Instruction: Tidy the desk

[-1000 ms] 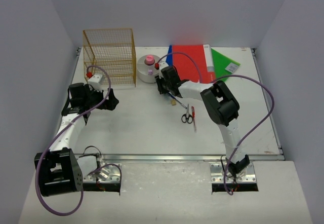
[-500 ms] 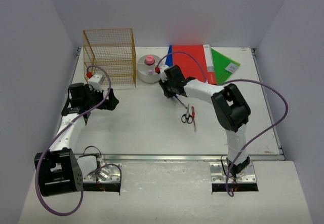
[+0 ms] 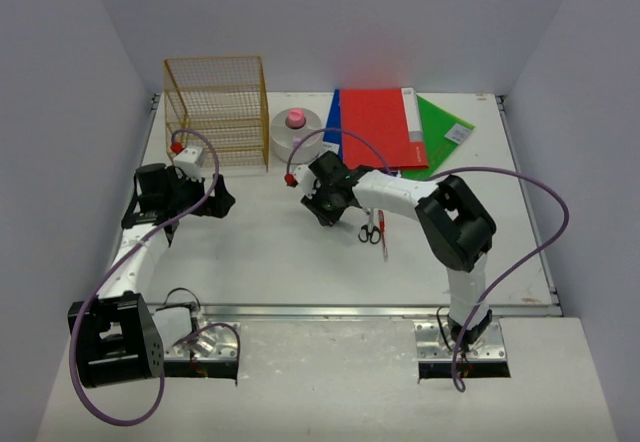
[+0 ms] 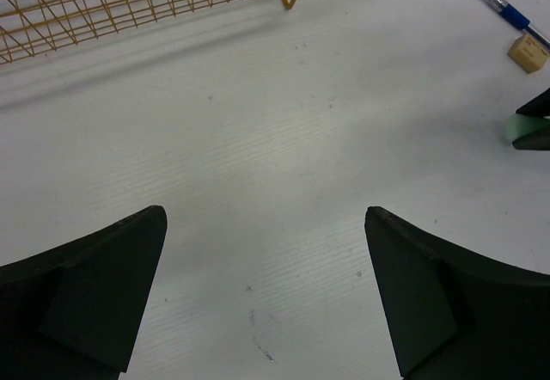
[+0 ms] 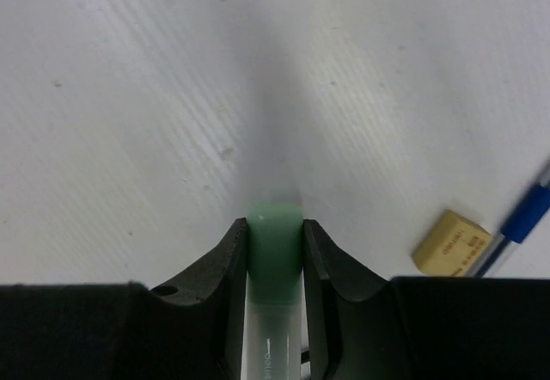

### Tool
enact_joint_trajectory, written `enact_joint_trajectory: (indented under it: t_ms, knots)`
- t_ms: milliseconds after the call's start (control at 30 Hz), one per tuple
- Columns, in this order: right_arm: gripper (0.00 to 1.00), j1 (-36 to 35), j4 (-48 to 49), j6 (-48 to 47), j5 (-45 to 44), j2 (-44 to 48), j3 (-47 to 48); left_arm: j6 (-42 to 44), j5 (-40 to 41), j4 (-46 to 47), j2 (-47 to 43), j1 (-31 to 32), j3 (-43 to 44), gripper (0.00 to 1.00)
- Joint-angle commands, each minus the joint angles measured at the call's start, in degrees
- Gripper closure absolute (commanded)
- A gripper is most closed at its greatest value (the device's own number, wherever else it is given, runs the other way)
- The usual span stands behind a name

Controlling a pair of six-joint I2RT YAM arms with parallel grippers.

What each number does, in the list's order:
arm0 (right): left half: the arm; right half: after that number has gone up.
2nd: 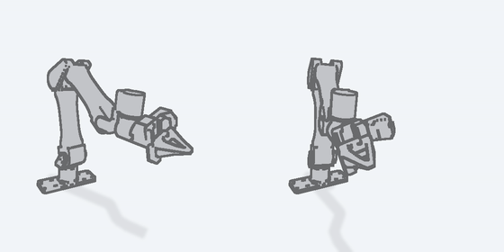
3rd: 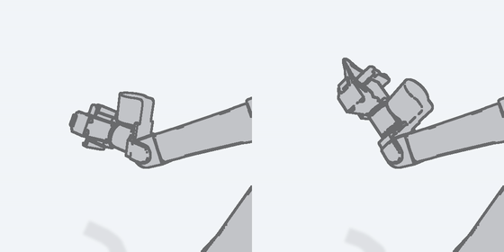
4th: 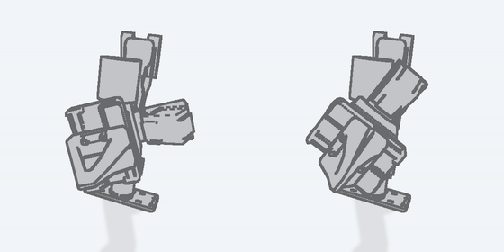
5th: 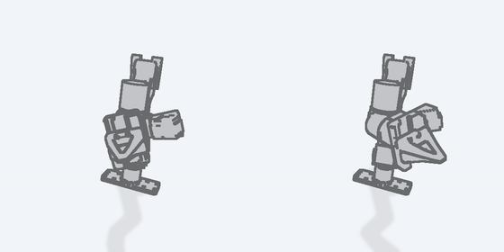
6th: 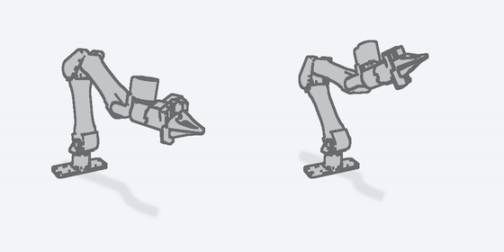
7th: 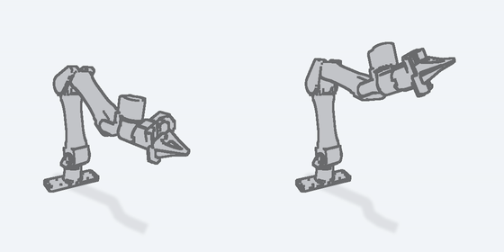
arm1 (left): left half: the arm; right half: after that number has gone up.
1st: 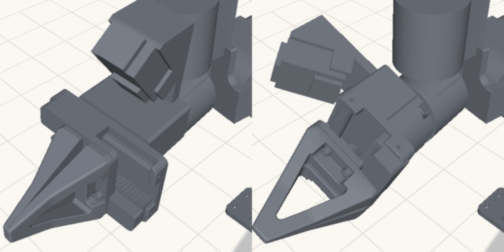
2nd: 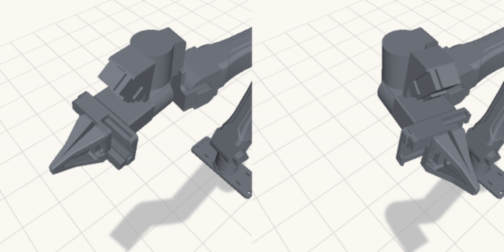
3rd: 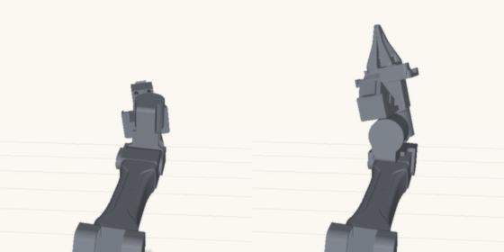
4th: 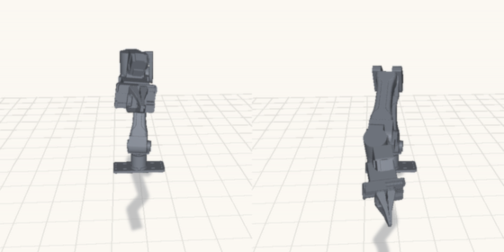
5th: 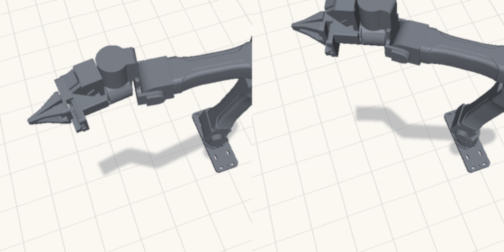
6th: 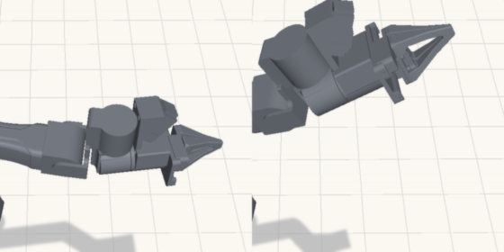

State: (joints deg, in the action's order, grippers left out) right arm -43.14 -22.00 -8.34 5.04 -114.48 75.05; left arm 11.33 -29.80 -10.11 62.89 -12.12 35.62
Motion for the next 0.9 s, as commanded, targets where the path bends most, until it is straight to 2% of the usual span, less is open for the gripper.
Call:
enact_joint_trajectory:
  t_ms: [0,200,400,600,700,833,867]
  knots:
    - [0.82,-4.33,-4.36,-7.83,1.71,-3.37,3.95,0.36,-0.73,1.34,-1.46,-0.99,0.78,0.00]
    - [0.61,-6.62,-15.88,-14.97,1.33,-9.28,11.42,0.26,-1.22,1.34,-1.45,-1.06,0.86,0.00]
    - [0.53,-7.09,-23.20,-19.91,-1.21,-12.24,16.90,0.16,-1.38,1.47,-1.39,-1.15,0.86,0.00]
    - [0.50,-7.49,-28.88,-21.32,-1.96,-13.84,18.34,-0.08,-1.31,1.63,-1.55,-1.06,0.86,0.00]
    - [0.53,-7.49,-29.52,-20.94,-1.70,-14.03,17.65,-0.08,-1.31,1.67,-1.55,-1.06,0.86,0.00]
    - [0.78,-7.49,-29.38,-20.31,-1.13,-14.47,17.85,-0.08,-1.13,1.76,-1.55,-1.15,0.68,0.00]
    - [0.87,-7.49,-30.06,-20.31,-0.56,-14.64,18.98,-0.08,-1.07,1.82,-1.55,-1.15,0.68,0.00]
